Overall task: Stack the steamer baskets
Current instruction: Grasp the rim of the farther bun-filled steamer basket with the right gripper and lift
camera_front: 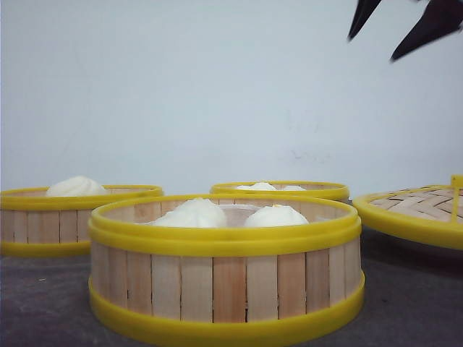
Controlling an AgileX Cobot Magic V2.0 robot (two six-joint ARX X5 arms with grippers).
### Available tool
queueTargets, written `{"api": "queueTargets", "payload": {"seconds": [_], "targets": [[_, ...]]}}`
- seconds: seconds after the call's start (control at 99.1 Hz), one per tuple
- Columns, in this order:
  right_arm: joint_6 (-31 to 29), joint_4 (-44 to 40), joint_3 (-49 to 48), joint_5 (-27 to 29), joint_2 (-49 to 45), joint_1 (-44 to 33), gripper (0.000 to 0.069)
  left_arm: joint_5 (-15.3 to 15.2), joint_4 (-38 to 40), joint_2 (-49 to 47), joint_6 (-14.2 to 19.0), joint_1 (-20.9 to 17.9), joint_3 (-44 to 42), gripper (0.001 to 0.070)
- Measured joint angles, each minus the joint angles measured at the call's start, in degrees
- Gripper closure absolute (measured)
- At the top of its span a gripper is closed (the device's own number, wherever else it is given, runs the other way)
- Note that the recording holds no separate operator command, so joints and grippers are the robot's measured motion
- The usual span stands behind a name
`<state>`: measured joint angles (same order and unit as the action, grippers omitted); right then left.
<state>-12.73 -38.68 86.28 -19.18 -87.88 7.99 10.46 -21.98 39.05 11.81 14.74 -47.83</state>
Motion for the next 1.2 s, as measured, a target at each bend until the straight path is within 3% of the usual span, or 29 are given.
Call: {"api": "queueTargets", "payload": {"seconds": [0.333,0.646,0.787,0.979,1.201], "targets": [[0.0,1.8,3.7,7.1,-16.8,2.9,0.0208,0.0,0.2,0.0,1.8,6.1,0.0,0.0241],[0.0,5.3,3.7,11.3,-25.4,3.3,0.0240,0.0,0.1,0.0,2.5,8.9,0.0,0.0241],[-0.2,6.8,3.7,11.7,-27.3,3.2,0.0325,0.0,-0.1,0.0,2.6,9.6,0.0,0.0241],[-1.0,7.2,3.7,11.7,-29.1,3.3,0.0388,0.0,-0.1,0.0,2.7,9.9,0.0,0.0241],[-2.4,8.2,3.8,13.6,-29.9,4.2,0.0582,0.0,-0.2,0.0,2.7,9.9,0.0,0.0241]]}}
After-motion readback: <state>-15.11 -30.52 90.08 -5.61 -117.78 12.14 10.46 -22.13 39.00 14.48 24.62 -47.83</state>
